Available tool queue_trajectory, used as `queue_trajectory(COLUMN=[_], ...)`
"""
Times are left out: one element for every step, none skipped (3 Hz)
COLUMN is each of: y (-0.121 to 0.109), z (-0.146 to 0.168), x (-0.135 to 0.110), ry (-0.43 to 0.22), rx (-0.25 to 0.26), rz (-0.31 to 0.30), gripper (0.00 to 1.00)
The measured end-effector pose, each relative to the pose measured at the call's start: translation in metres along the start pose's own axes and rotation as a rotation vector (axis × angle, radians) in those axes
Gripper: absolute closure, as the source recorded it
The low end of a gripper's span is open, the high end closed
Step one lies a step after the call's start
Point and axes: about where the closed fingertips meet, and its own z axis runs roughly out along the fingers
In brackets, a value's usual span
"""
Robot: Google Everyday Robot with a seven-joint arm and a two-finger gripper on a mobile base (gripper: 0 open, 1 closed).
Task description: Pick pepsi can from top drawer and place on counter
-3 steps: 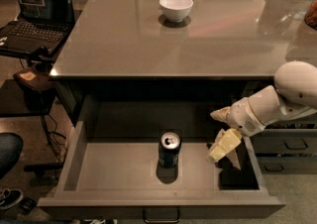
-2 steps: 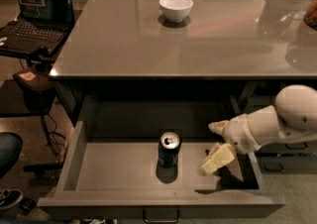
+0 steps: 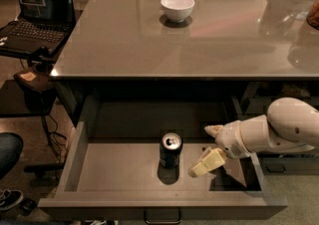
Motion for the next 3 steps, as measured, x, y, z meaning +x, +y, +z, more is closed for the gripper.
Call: queue_trajectory(y=[0.001, 0.0, 0.0], z=[0.0, 0.014, 0.014], x=[0.0, 0.001, 0.001], ry=[0.0, -0.064, -0.064], rx=[-0.002, 0.021, 0.021], rz=[0.0, 0.06, 0.06], gripper=[0.0, 0.0, 0.0])
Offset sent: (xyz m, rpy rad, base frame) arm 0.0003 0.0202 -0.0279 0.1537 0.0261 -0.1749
